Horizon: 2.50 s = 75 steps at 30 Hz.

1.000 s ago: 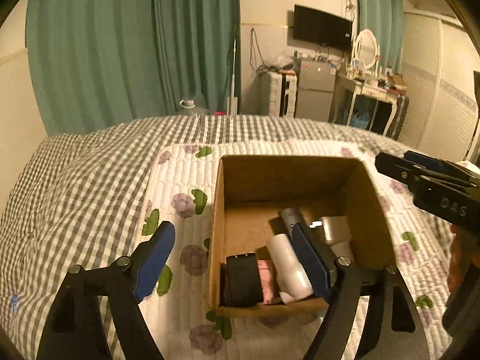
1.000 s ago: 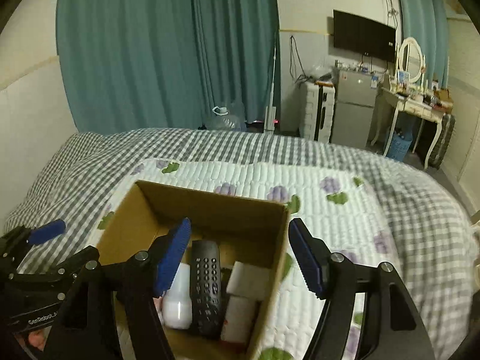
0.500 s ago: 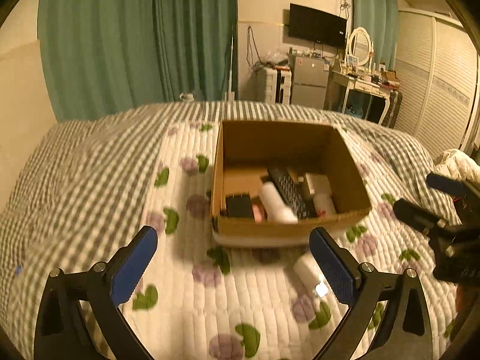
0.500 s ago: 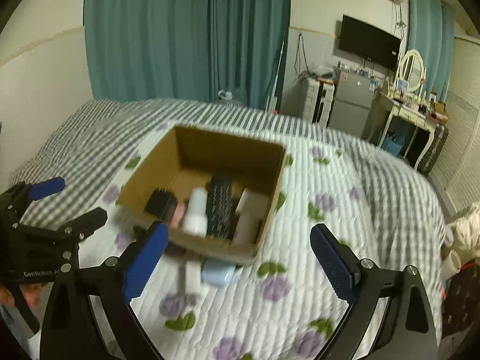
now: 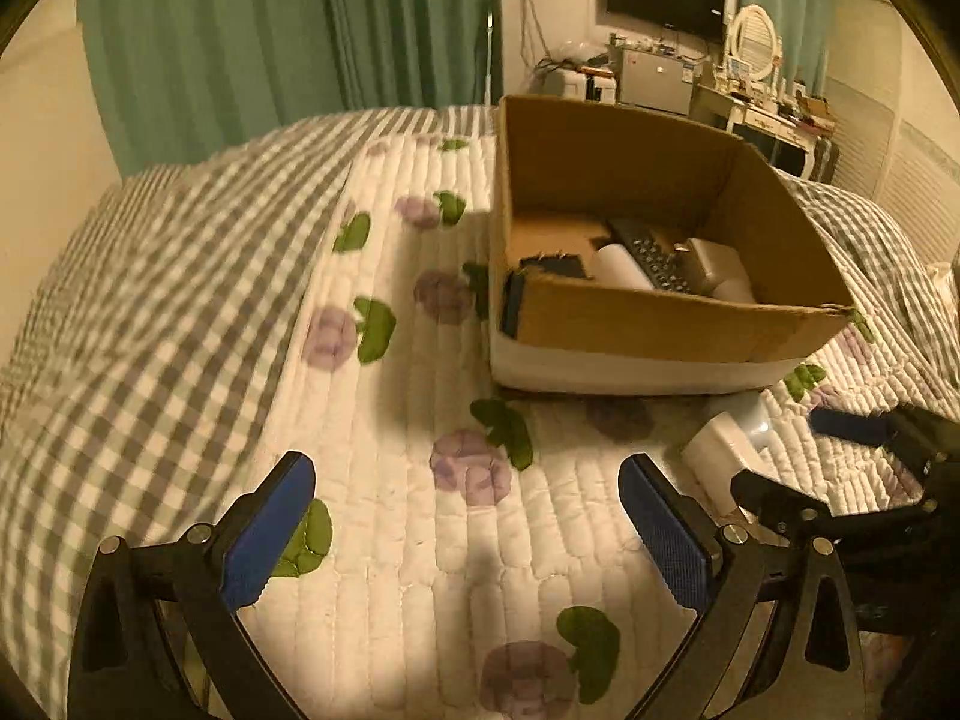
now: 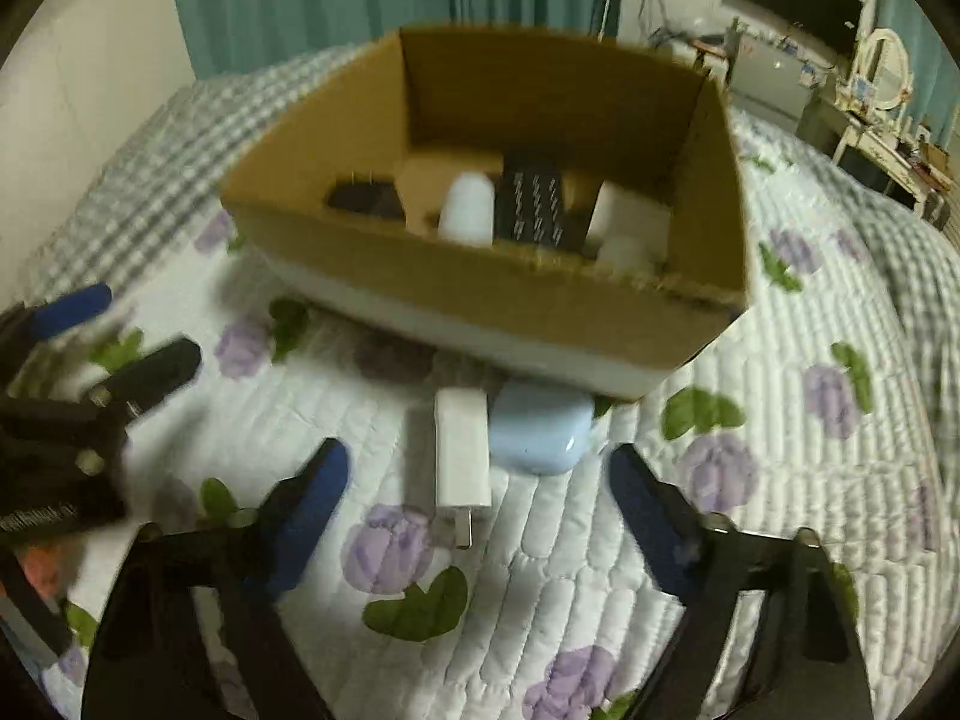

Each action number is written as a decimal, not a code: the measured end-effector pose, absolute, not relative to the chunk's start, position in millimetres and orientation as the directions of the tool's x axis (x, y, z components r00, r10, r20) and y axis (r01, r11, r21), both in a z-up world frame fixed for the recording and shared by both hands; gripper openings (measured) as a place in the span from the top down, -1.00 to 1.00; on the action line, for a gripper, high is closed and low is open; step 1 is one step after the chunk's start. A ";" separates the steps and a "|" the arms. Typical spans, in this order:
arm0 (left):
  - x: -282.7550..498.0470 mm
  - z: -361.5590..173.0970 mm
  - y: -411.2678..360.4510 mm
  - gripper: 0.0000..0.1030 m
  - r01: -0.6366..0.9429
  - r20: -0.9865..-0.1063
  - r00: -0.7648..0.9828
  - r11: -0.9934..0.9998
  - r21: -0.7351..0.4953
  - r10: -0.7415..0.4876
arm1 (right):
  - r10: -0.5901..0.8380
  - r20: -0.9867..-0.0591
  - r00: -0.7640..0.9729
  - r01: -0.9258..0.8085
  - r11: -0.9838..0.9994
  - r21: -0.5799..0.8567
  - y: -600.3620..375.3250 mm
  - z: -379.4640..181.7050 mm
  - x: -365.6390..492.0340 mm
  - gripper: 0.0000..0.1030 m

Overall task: Organize rigid objects
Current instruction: 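Grasp the small white adapter with the right tool while the left grasps the blue earbud case, then drop the earbud case and small adapter into the box, opening both tools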

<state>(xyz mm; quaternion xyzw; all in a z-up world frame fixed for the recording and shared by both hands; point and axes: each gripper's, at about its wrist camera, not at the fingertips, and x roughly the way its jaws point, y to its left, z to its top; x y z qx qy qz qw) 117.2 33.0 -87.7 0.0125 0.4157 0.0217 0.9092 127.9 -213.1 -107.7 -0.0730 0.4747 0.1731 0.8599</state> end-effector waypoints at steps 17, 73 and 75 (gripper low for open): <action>119.6 -90.8 7.0 -0.99 0.035 -0.766 0.642 0.999 0.000 -0.022 | 0.232 -0.823 0.519 -0.390 0.921 0.013 -234.2 -94.2 109.8 0.56; 135.1 18.3 -46.2 0.00 0.156 -0.612 0.777 0.987 -0.042 -0.149 | 0.232 -0.671 0.704 -0.283 0.958 0.035 -288.5 34.6 133.1 0.57; 148.2 25.7 -40.4 0.00 0.141 -0.602 0.789 0.990 -0.026 -0.128 | 0.246 -0.654 0.716 -0.301 0.953 0.029 -278.3 45.9 141.5 0.57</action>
